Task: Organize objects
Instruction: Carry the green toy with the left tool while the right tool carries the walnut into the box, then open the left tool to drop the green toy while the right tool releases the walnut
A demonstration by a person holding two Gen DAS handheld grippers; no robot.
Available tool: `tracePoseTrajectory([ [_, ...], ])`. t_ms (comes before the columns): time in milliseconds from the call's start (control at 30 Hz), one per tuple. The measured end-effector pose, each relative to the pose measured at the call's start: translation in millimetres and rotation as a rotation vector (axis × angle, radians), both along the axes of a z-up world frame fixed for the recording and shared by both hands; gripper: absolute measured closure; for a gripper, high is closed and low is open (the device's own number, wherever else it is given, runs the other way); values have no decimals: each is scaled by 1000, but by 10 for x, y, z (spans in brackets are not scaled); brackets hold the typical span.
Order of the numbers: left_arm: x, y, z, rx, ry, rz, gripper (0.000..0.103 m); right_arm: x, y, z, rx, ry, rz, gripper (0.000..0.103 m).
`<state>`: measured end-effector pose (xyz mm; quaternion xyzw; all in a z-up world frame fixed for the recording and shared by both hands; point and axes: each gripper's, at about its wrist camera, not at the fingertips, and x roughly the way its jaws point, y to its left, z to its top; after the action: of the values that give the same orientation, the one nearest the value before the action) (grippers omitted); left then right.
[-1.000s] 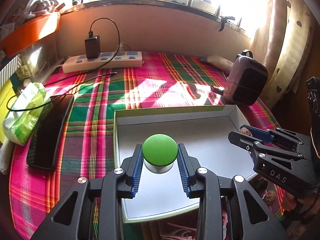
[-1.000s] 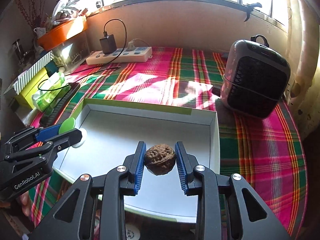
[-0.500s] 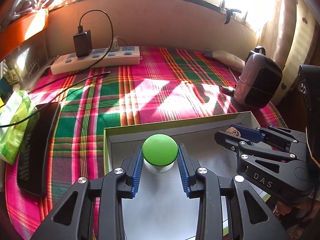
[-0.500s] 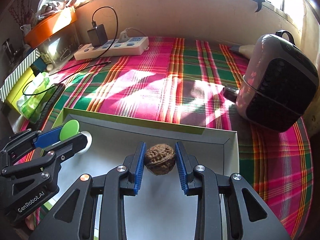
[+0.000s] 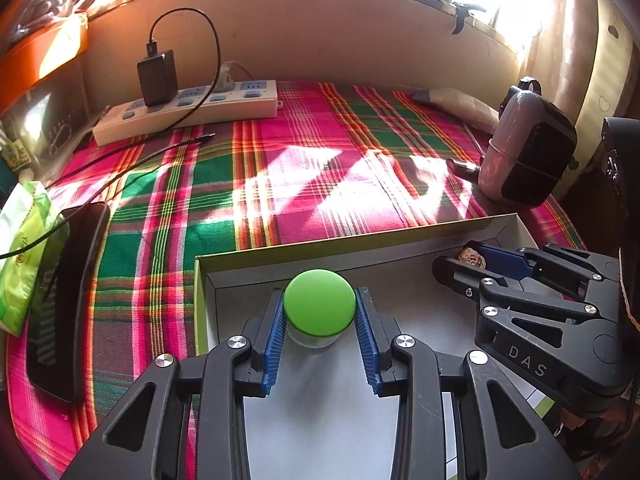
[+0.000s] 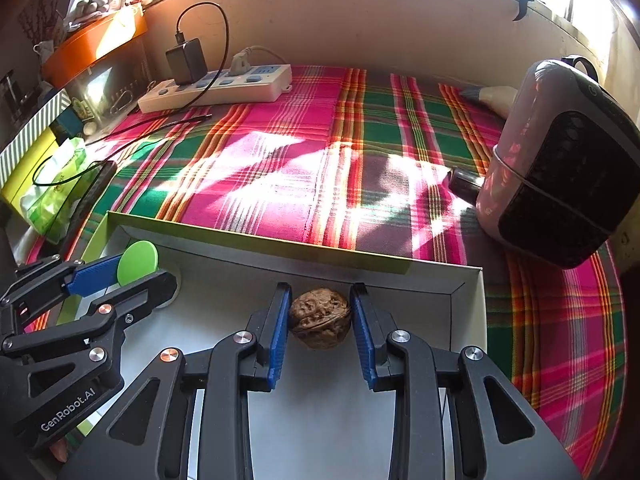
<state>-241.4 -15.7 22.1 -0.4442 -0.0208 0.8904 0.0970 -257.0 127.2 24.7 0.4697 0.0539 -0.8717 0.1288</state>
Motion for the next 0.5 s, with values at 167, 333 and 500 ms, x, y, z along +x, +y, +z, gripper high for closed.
tracePoseTrajectory([
  [167,-6,15,-16,-9,-4,-3,71,-15,-6,-16,8,-6,-7,71],
  [333,-3,9,-14,-6,-6,0,71,-18,-32,-15,24,2,3,71],
  [500,21,-10,11,2,0,2,64,-4,-28,-4,19,10,-6,58],
])
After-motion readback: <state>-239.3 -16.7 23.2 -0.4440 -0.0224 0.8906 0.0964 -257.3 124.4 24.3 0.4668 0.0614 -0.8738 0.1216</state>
